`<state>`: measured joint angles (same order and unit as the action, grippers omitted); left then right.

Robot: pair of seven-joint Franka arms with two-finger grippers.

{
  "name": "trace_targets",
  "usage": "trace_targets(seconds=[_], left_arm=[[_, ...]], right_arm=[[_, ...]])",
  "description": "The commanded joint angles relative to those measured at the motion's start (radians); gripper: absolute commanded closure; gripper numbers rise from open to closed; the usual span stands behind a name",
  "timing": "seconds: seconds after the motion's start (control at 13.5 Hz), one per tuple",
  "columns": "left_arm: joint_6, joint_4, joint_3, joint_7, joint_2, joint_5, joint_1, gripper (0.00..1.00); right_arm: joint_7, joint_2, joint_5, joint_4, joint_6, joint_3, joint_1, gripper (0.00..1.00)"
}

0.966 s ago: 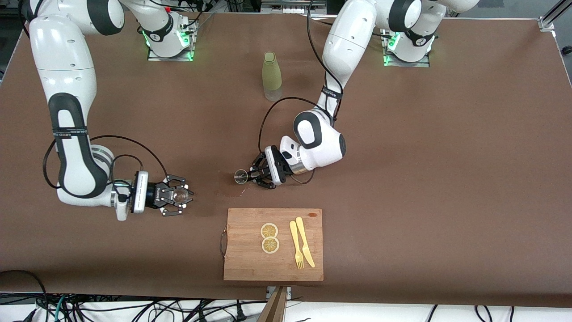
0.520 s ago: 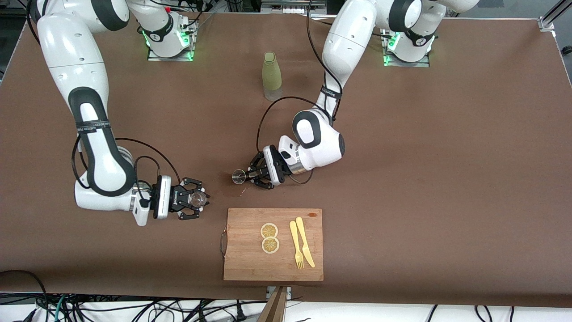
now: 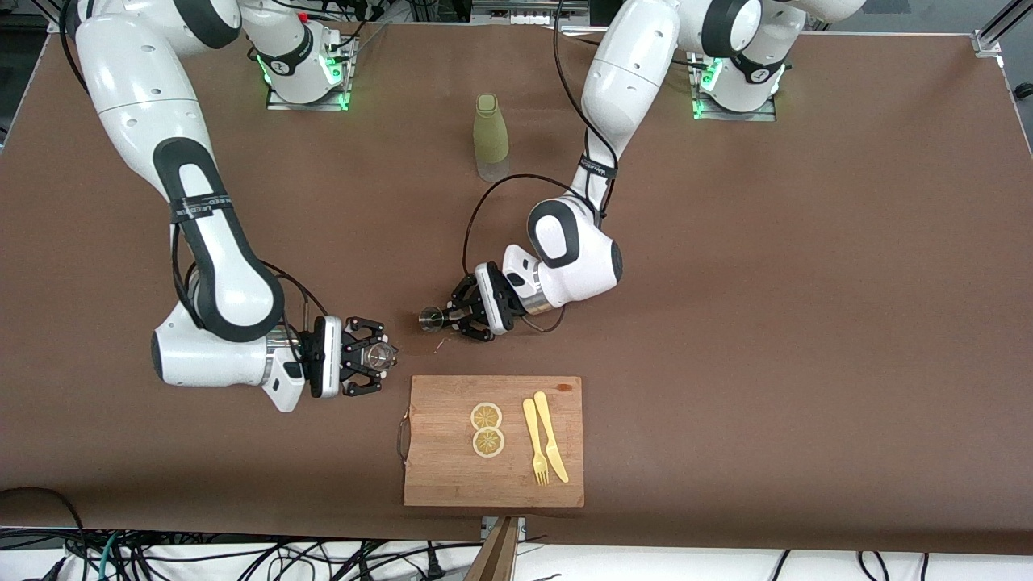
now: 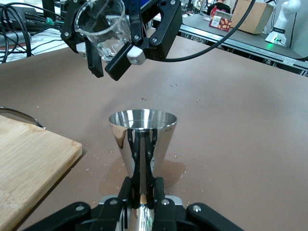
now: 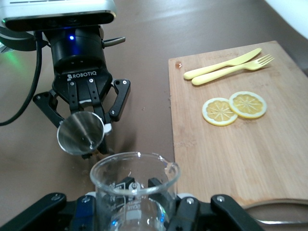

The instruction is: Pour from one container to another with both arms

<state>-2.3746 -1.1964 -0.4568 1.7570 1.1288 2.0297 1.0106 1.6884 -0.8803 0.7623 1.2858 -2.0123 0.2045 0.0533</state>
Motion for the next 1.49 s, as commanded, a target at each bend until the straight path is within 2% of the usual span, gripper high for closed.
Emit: trace_targets(seconds=[0.0,0.22,0.45,1.04,1.41], left_arm=[[-0.009,0.057,-0.026,-0.016,0.040,0.047,0.013,1.00],[-0.014,0.069,-0.029,-0.062,0.043,0.046,0.013,1.00],[-0.015,0.070,-0.028,-0.062,0.046,0.046,0.014,1.00],[-0.025,0.081,-0.028,-0.099,0.048,0.047,0.013,1.00],[-0.025,0.081,-0.026,-0.119,0.049,0.053,0.013,1.00]], right_arm=[[-0.045,-0.002,-0.037,-0.026,0.003,0.033,-0.006,0.76],[-0.044,-0.002,-0.072,-0.028,0.013,0.045,-0.003,0.76],[-0.053,0.010,-0.095,-0.028,0.082,0.056,-0.007,0.76],[-0.088,0.021,-0.168,-0.080,0.400,0.047,-0.032,0.76],[-0.167,0.014,-0.228,-0.089,0.385,0.075,-0.013,0.76]])
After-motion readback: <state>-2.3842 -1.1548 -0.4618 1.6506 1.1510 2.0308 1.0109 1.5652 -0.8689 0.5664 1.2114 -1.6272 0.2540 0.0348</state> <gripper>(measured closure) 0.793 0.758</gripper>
